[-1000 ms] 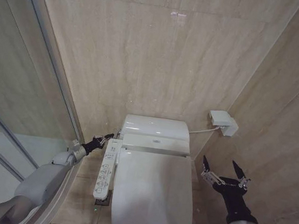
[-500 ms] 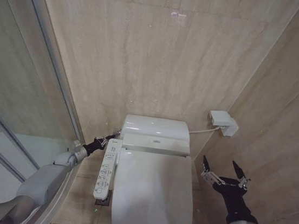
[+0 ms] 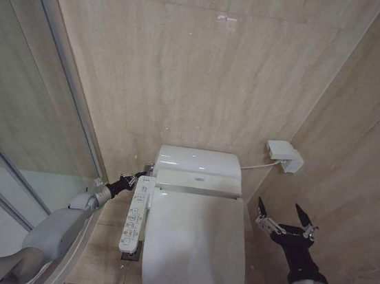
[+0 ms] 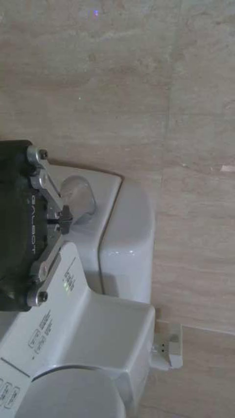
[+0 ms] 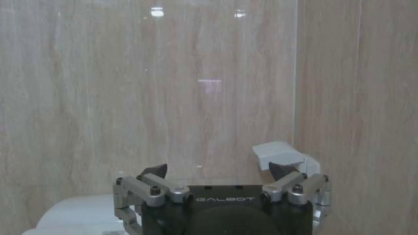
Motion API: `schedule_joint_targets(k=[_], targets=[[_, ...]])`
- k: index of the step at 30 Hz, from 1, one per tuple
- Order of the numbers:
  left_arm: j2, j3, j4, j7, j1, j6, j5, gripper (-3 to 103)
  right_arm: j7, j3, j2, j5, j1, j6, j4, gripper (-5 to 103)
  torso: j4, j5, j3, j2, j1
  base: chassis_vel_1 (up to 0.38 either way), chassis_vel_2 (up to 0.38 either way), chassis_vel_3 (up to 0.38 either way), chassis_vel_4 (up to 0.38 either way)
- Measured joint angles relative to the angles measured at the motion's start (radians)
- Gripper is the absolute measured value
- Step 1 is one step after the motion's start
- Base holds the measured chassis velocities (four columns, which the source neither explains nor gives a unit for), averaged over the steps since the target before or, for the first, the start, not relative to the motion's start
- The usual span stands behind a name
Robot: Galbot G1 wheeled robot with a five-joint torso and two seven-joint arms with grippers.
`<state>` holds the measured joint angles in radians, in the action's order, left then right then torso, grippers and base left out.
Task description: Open the toilet lid, clean the toilet bowl with a toilet brush, close the toilet lid, and flush.
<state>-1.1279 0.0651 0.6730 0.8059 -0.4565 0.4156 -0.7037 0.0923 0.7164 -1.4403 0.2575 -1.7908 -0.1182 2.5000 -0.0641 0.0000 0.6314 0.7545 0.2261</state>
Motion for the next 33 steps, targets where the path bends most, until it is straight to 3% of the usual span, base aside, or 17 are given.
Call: schedule_joint_targets(k=[33], targets=[[-0.004,0.006,-0.029,0.033,0.014,-0.033,0.001,0,0.000,0.000,0.000,0.000,0.000,0.000,0.000,100,0.0000,-0.0003,0.000,0.000,0.000,0.000,0.000,0.000,0.000]])
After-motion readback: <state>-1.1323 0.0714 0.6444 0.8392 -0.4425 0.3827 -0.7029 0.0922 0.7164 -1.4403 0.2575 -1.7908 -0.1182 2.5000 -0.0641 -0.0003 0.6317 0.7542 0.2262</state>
